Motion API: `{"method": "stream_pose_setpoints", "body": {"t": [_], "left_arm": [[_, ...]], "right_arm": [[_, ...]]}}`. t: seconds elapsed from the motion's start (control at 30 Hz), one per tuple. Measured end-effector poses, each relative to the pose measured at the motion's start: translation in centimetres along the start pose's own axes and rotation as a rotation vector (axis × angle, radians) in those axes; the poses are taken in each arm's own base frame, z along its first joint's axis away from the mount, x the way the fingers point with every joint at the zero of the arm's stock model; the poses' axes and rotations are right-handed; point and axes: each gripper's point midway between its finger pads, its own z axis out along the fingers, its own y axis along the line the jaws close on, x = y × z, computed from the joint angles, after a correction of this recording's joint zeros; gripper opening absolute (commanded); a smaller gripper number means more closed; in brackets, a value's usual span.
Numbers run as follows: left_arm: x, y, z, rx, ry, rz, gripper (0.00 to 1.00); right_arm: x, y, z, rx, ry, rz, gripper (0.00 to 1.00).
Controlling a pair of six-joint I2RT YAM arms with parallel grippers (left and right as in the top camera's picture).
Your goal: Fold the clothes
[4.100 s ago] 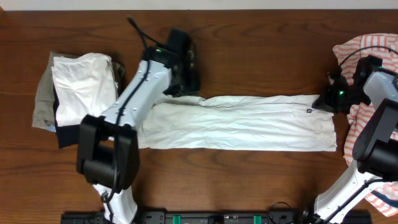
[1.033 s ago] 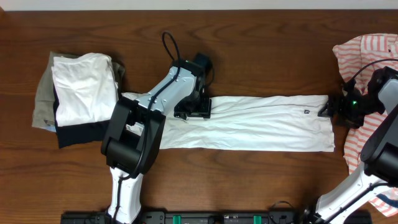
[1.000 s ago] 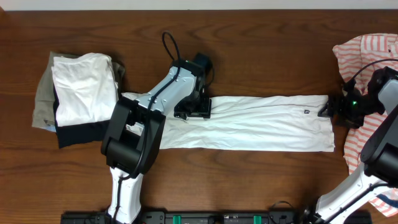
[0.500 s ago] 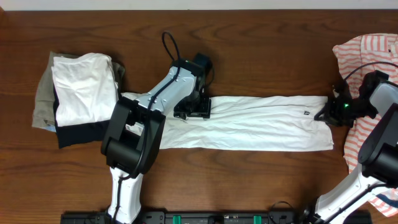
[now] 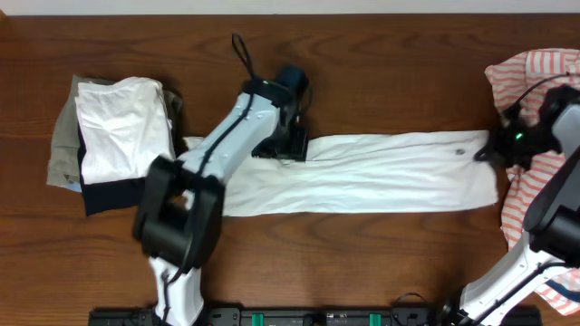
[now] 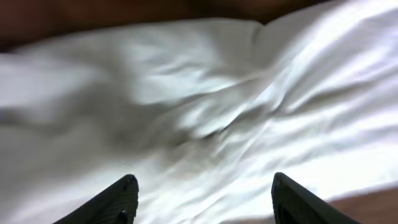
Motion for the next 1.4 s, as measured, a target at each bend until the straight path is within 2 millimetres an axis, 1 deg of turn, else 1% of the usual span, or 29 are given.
{"method": "stream_pose_setpoints", "body": {"t": [0.1,0.17,0.23,0.3,0.37,0.43,0.5,0.57,0.67,0.77,0.93,1.2,1.27,1.4], "left_arm": [[-0.9,-0.3,-3.3,0.026,-0.087,0.011,0.69],[-1.4,-0.1,-5.0,0.037,-0.129,0.003,0.69],[-1.3,0.6,-5.6,0.035,-0.133,-0.013,0.69],[-1.1,1.5,-5.6,0.025,-0.115,-0.037,0.69],[-1.0,2.5,-5.6,0.017,-0.104,-0.061,0.69],[-1.2,3.5,-5.7,0.012,-0.103,-0.087,0.69],[-1.3,4.1,-5.8,0.01,-0.104,-0.103,0.69],[-1.4,4.8,-5.9,0.008,-0.104,-0.12,0.69],[-1.5,5.6,-6.0,0.005,-0.105,-0.141,0.69],[-1.6,6.2,-6.1,0.004,-0.107,-0.155,0.69],[-1.6,6.3,-6.1,0.004,-0.108,-0.157,0.69],[-1.6,6.3,-6.1,0.003,-0.107,-0.157,0.69],[-1.6,6.3,-6.1,0.004,-0.108,-0.157,0.69],[-1.6,6.3,-6.1,0.003,-0.107,-0.157,0.69]], "right_arm": [[-2.0,-1.3,-3.1,0.065,-0.06,0.01,0.01],[-3.1,-2.1,-5.0,0.108,-0.097,0.016,0.01],[-3.7,-2.9,-6.9,0.145,-0.119,0.027,0.01],[-3.8,-3.2,-8.5,0.17,-0.126,0.036,0.01],[-3.7,-3.1,-9.8,0.187,-0.123,0.04,0.01],[-3.3,-2.6,-10.5,0.196,-0.106,0.036,0.01],[-2.8,-1.8,-10.5,0.201,-0.084,0.025,0.01],[-2.1,-0.5,-10.0,0.202,-0.041,-0.001,0.01],[-1.3,2.0,-9.1,0.211,0.007,-0.052,0.01],[-0.6,4.8,-8.1,0.218,0.044,-0.11,0.01],[1.0,9.1,-6.7,0.23,0.098,-0.19,0.01],[3.7,14.3,-4.9,0.259,0.161,-0.29,0.01],[4.2,15.4,-4.5,0.262,0.167,-0.31,0.05],[5.6,17.5,-3.4,0.272,0.189,-0.36,0.21]]}}
